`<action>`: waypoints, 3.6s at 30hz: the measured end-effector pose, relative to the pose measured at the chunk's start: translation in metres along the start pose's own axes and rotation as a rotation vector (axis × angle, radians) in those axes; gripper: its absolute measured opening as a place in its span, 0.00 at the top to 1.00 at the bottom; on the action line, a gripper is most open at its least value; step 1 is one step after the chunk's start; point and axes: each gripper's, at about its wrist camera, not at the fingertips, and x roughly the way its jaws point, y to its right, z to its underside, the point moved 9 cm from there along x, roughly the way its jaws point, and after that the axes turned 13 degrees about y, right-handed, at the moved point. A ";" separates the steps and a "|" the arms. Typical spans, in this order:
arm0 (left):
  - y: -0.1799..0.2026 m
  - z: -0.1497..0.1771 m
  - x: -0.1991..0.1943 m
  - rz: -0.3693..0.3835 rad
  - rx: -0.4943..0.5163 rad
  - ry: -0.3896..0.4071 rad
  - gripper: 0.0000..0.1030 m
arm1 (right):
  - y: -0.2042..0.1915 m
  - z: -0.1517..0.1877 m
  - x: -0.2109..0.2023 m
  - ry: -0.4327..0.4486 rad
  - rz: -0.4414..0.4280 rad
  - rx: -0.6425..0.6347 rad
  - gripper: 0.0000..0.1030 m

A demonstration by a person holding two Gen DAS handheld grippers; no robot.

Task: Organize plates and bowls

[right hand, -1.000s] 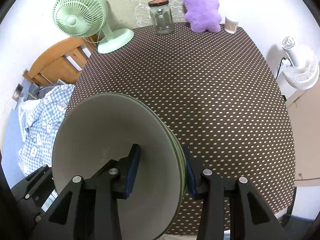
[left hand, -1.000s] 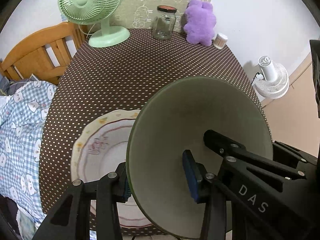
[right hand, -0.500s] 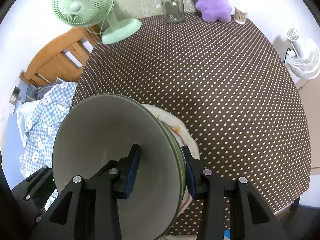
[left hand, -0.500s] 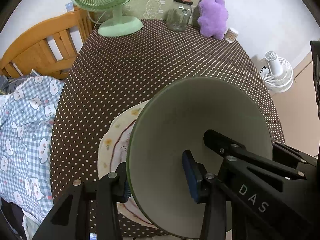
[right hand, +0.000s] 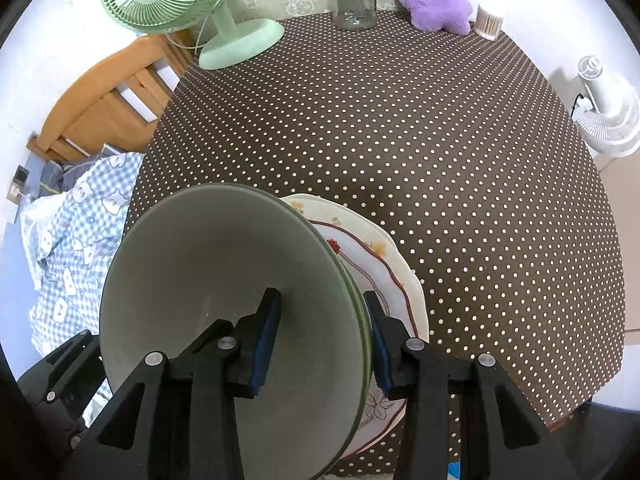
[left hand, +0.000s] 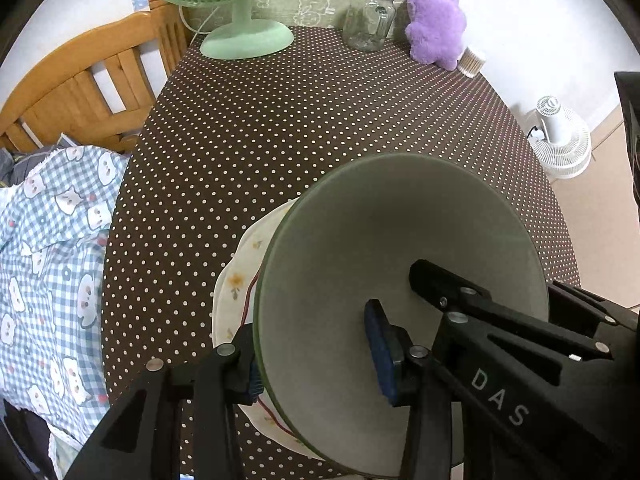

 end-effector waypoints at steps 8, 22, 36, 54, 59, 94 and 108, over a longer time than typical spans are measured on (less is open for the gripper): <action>0.001 -0.001 -0.001 0.015 0.028 0.010 0.51 | 0.005 0.000 -0.006 0.023 0.050 -0.004 0.55; 0.003 -0.011 -0.054 -0.044 0.001 0.187 0.19 | 0.016 -0.015 -0.059 0.175 0.033 -0.040 0.29; 0.040 -0.010 -0.122 -0.132 -0.003 0.465 0.09 | 0.053 -0.018 -0.153 0.476 0.019 -0.095 0.13; 0.086 0.045 -0.154 -0.163 0.009 0.613 0.04 | 0.143 0.045 -0.213 0.685 0.091 -0.041 0.07; 0.087 0.054 -0.157 -0.161 -0.014 0.637 0.03 | 0.153 0.058 -0.216 0.702 0.103 -0.049 0.06; 0.092 0.063 -0.165 -0.190 -0.019 0.632 0.03 | 0.161 0.070 -0.215 0.686 0.091 -0.073 0.06; 0.096 0.062 -0.166 -0.192 -0.005 0.624 0.02 | 0.165 0.073 -0.220 0.677 0.105 -0.058 0.06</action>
